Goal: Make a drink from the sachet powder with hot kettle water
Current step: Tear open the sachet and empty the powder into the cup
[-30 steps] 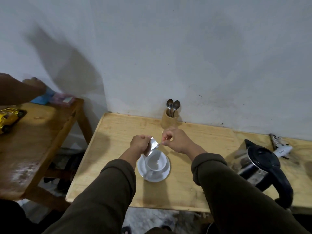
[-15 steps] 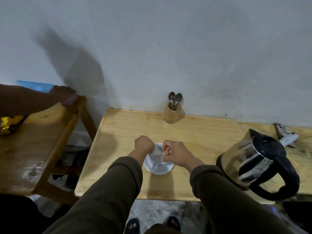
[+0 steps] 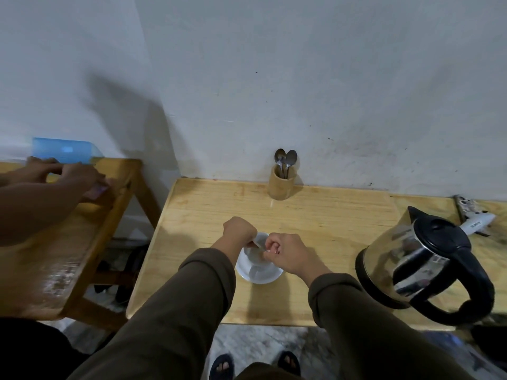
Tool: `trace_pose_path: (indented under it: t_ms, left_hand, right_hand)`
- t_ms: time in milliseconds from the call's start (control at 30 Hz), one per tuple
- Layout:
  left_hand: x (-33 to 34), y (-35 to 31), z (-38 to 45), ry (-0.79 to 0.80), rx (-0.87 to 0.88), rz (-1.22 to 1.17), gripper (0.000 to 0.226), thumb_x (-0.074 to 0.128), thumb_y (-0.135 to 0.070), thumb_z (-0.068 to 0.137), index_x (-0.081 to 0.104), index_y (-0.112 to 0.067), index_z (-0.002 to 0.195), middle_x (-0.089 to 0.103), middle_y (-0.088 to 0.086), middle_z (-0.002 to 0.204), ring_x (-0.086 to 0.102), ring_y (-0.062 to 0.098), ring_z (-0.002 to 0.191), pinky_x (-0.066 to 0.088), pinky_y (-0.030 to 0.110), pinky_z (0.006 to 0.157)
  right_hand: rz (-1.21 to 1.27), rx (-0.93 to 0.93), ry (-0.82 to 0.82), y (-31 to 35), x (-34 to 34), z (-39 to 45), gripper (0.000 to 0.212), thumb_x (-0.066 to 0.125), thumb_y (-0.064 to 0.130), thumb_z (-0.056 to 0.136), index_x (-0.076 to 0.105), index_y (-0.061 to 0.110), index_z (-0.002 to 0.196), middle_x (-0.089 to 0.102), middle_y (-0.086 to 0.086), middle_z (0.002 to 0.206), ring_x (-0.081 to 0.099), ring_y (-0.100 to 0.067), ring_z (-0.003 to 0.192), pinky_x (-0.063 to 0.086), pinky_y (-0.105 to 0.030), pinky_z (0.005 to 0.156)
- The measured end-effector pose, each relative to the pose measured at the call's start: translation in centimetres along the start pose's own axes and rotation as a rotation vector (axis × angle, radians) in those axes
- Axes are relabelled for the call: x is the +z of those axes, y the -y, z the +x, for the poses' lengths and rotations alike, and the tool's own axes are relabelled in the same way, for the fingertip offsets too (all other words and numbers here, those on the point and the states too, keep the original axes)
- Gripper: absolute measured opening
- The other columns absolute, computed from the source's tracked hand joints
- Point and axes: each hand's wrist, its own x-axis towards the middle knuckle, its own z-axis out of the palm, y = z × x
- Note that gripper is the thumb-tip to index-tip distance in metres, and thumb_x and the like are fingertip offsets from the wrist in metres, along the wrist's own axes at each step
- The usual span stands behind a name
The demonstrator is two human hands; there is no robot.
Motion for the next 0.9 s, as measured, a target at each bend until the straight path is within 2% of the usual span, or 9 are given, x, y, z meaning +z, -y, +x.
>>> trace_pose_path:
  t_ms: [100, 167, 233, 367, 467, 567, 633, 733, 900]
  left_hand:
    - [0.6, -0.2, 0.8, 0.086, -0.039, -0.178, 0.034, 0.051, -0.018, 0.089, 0.042, -0.014, 0.056, 0.058, -0.004, 0.053, 0.054, 0.011, 0.059, 0.047, 0.018, 0.063]
    - [0.7, -0.2, 1.2, 0.125, -0.043, -0.328, 0.032, 0.051, -0.012, 0.091, 0.043, -0.014, 0.06, 0.059, -0.006, 0.033, 0.062, 0.015, 0.063, 0.058, 0.022, 0.069]
    - [0.5, -0.1, 1.2, 0.12, -0.032, -0.424, 0.031, 0.049, -0.013, 0.092, 0.043, -0.014, 0.062, 0.049, -0.012, 0.022, 0.063, 0.018, 0.063, 0.06, 0.026, 0.069]
    - [0.2, -0.1, 0.7, 0.107, -0.068, -0.39, 0.038, 0.042, -0.029, 0.093, 0.052, -0.007, 0.064, 0.057, 0.001, 0.03, 0.072, 0.027, 0.076, 0.055, 0.028, 0.094]
    - [0.3, 0.2, 0.8, 0.082, -0.047, -0.335, 0.053, 0.04, -0.041, 0.095, 0.05, -0.008, 0.055, 0.05, -0.002, 0.023, 0.062, 0.023, 0.06, 0.052, 0.028, 0.098]
    - [0.4, 0.5, 0.8, 0.07, 0.002, -0.247, 0.06, 0.035, -0.047, 0.096, 0.05, -0.013, 0.048, 0.044, -0.007, 0.018, 0.058, 0.019, 0.06, 0.048, 0.028, 0.102]
    - [0.5, 0.7, 0.9, 0.073, -0.004, -0.256, 0.059, 0.036, -0.047, 0.096, 0.051, -0.013, 0.05, 0.044, -0.007, 0.018, 0.057, 0.017, 0.056, 0.047, 0.028, 0.103]
    - [0.6, 0.8, 1.1, 0.071, -0.009, -0.283, 0.057, 0.04, -0.046, 0.095, 0.05, -0.012, 0.05, 0.044, -0.006, 0.018, 0.062, 0.023, 0.068, 0.048, 0.029, 0.103]
    - [0.7, 1.1, 1.7, 0.088, -0.076, -0.408, 0.048, 0.047, -0.037, 0.094, 0.05, -0.01, 0.056, 0.048, -0.004, 0.021, 0.056, 0.013, 0.051, 0.05, 0.025, 0.099]
  right_hand:
    - [-0.06, -0.035, -0.026, -0.1, 0.1, 0.3, 0.019, 0.059, 0.01, 0.085, 0.055, 0.021, 0.07, 0.053, -0.001, 0.063, 0.048, -0.019, 0.065, 0.034, -0.013, 0.054]
    - [-0.09, -0.043, -0.038, -0.2, 0.0, 0.4, 0.012, 0.057, 0.011, 0.088, 0.059, 0.016, 0.077, 0.051, 0.001, 0.062, 0.047, -0.019, 0.068, 0.032, -0.013, 0.053]
    - [-0.108, -0.03, -0.05, -0.4, 0.0, 0.7, 0.014, 0.057, 0.013, 0.089, 0.056, 0.015, 0.075, 0.048, 0.002, 0.061, 0.047, -0.021, 0.068, 0.033, -0.021, 0.054]
    - [-0.11, 0.021, -0.078, -0.7, 0.1, 1.3, 0.035, 0.058, 0.014, 0.088, 0.04, 0.022, 0.059, 0.042, 0.005, 0.057, 0.046, -0.022, 0.066, 0.035, -0.024, 0.062]
    - [-0.126, 0.026, -0.08, -0.4, 0.1, 1.6, 0.042, 0.058, 0.014, 0.088, 0.035, 0.026, 0.055, 0.041, 0.006, 0.056, 0.046, -0.022, 0.067, 0.036, -0.024, 0.064]
    - [-0.128, 0.033, -0.076, -0.2, 0.1, 2.0, 0.047, 0.057, 0.011, 0.087, 0.031, 0.027, 0.052, 0.043, 0.001, 0.057, 0.046, -0.022, 0.067, 0.036, -0.025, 0.064]
    - [-0.135, 0.03, -0.072, -0.1, 0.2, 2.1, 0.046, 0.055, 0.01, 0.087, 0.03, 0.026, 0.052, 0.044, -0.001, 0.059, 0.045, -0.022, 0.068, 0.035, -0.025, 0.063]
    - [-0.141, 0.012, -0.072, 0.1, 0.2, 2.3, 0.046, 0.055, 0.01, 0.086, 0.03, 0.027, 0.051, 0.047, -0.005, 0.063, 0.046, -0.023, 0.068, 0.036, -0.026, 0.064]
    - [-0.181, 0.008, -0.067, 0.1, 0.3, 2.3, 0.045, 0.053, 0.011, 0.087, 0.031, 0.027, 0.051, 0.051, -0.006, 0.067, 0.047, -0.023, 0.068, 0.035, -0.025, 0.063]
